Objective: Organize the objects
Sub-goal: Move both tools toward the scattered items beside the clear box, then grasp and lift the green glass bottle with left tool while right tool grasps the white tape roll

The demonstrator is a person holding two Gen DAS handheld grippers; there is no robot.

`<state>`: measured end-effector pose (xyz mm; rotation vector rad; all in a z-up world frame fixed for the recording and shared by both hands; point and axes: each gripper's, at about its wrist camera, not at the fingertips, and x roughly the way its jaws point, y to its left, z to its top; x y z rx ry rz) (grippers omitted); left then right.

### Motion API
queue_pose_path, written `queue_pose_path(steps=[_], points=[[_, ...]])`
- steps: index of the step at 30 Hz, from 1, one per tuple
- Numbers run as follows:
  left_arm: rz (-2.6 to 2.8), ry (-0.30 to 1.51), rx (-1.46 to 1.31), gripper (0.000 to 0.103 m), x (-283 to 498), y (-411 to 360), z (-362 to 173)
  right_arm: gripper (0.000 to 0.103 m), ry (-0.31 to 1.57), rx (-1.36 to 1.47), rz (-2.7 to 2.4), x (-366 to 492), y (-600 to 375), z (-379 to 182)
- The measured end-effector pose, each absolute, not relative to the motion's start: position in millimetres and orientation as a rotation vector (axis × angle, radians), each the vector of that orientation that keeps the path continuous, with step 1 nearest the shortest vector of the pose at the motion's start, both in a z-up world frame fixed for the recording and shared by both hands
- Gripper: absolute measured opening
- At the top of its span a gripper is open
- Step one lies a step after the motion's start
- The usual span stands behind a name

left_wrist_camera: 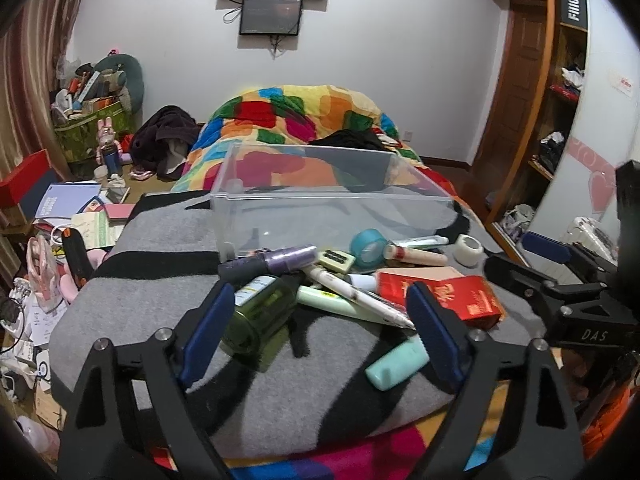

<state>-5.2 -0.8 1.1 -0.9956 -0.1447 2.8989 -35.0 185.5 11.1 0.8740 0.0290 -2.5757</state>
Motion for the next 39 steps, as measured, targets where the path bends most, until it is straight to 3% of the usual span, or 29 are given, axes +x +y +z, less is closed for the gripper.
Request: queue_pose_path(steps=[9, 13, 16, 18, 20, 25, 31, 34, 39], points=[[2.931, -0.202, -1.09, 0.086, -25, -33, -14, 0.094, -0.087, 0.957, -2.647, -71, 225, -1], [2.896, -0.245, -1.18, 0.086, -35, -38, -33, 0.084, -0.136, 1.046, -2.641, -95, 238, -14], [2.885, -0.242, -1.215, 0.084, -40, -36, -42, 0.075, -0.128, 1.111, -2.625, -110, 239, -23], [2.879, -0.244, -1.229, 0.073, -43, -36, -46, 0.069, -0.102, 1.149, -2.62, -117, 238, -30], [2.861, -0.253, -1.246, 0.061, -46, -37, -51, 0.056, -0.085, 1.187, -2.602, -124, 235, -36], [2.858, -0.277, -1.232, 0.059, -44, -36, -51, 0.036, -0.043, 1.219, -2.592, -128, 230, -47], [2.879, -0.272, -1.193, 0.058, -32, -41, -35, 0.035, -0.061, 1.166, -2.607, -120, 235, -37], [2.869, -0.273, -1.169, 0.041, -29, -45, -22, 0.035, -0.07, 1.11, -2.607, -111, 235, -24], [2.874, -0.266, -1.129, 0.041, -30, -50, -5, 0.035, -0.07, 1.013, -2.592, -97, 228, -1]])
